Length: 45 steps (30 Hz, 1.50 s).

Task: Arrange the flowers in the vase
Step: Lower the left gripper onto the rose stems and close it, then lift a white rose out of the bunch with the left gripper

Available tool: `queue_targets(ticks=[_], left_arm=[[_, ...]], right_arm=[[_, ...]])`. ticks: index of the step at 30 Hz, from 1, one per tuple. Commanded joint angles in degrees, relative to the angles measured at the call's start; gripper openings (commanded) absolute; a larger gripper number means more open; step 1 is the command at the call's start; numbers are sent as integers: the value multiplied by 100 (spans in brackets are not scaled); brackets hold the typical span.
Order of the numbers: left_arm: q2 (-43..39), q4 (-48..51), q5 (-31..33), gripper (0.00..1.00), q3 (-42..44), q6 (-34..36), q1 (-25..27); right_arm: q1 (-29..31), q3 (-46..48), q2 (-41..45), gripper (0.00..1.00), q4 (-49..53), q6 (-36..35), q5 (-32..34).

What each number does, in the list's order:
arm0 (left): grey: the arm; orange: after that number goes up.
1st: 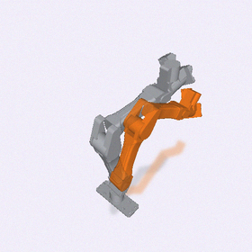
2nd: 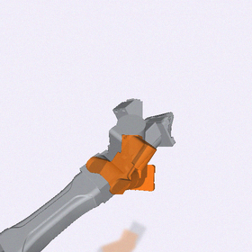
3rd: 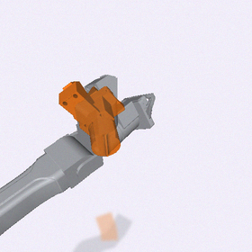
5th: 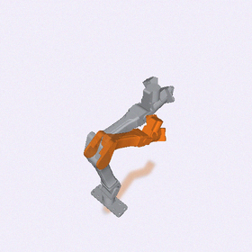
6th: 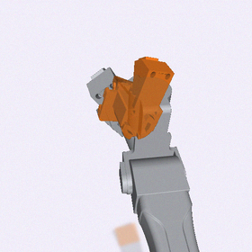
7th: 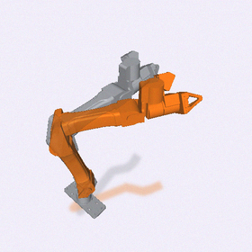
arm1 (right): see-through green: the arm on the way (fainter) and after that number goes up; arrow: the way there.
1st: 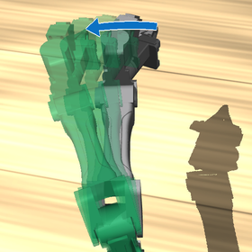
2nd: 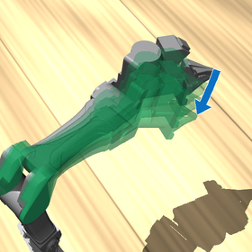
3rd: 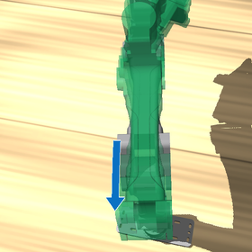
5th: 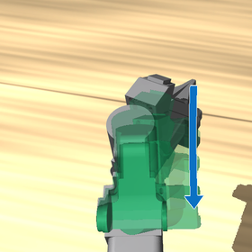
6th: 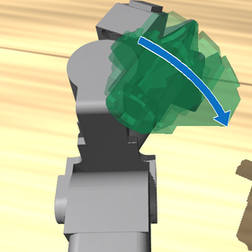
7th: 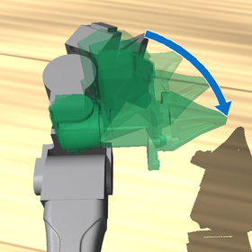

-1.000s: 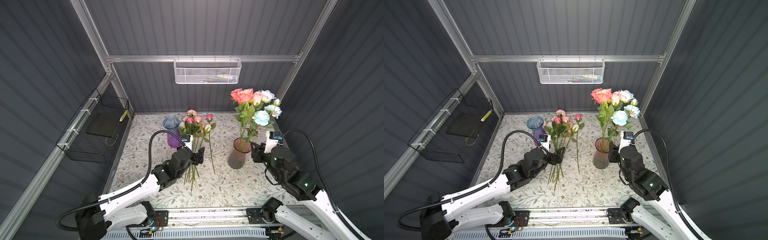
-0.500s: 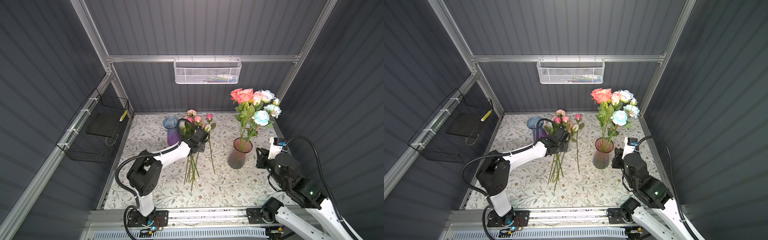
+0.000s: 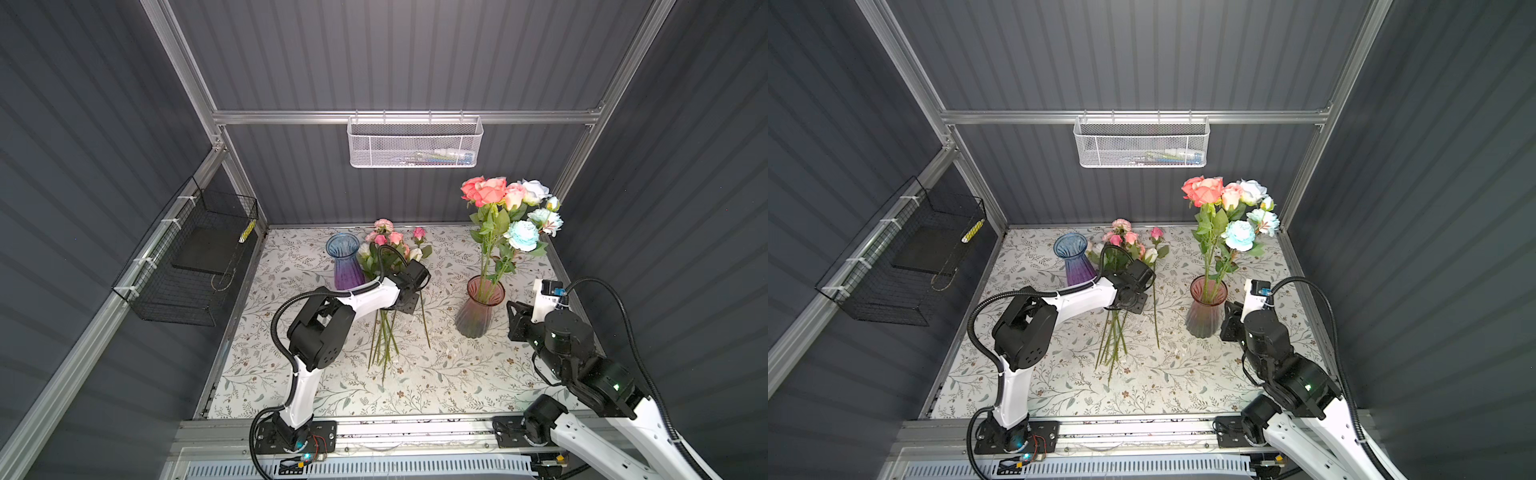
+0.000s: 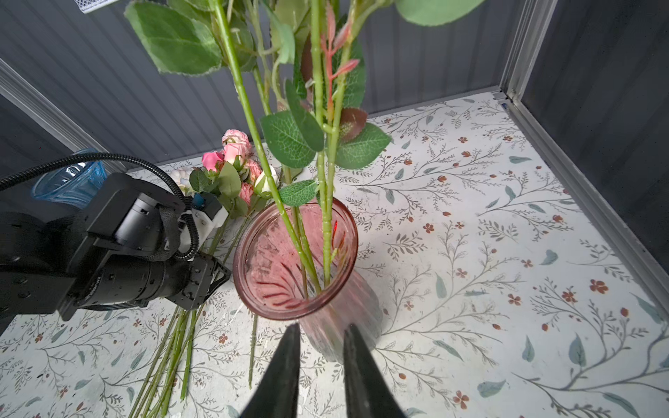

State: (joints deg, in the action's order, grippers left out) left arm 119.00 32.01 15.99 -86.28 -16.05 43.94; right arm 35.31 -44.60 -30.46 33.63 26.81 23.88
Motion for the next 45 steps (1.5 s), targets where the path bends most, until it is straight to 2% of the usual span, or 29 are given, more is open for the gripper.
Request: queue_targets(ticks=[1, 3, 9, 17, 30, 34, 39, 41, 45], left_arm=[[141, 281, 138, 35, -129, 17, 6], [138, 216, 127, 33, -53, -7, 4], [96, 72, -197, 14, 23, -35, 8], [-298, -156, -537, 0, 100, -206, -17], [-1480, -680, -815, 0, 302, -722, -37], [-2391, -1752, -995, 0, 1172, -760, -35], [-3709, -3630, -1055, 0, 2458, -560, -38], [-4018, -3933, -1021, 0, 2615, -439, -36], [-4276, -3958, -1127, 0, 2450, -281, -35]], right_arm=[[29, -40, 27, 25, -111, 17, -6], [31, -49, 8, 25, -102, 9, 13], [29, -82, 25, 25, -90, 24, 64], [31, -115, 98, 28, -62, 58, 178], [34, -56, 299, 29, -24, 52, 389], [22, 185, 456, 32, -236, 126, 509], [13, 296, 501, 42, -271, 271, 608], [18, 362, 538, 48, -278, 410, 735], [8, 437, 616, 54, -308, 576, 887]])
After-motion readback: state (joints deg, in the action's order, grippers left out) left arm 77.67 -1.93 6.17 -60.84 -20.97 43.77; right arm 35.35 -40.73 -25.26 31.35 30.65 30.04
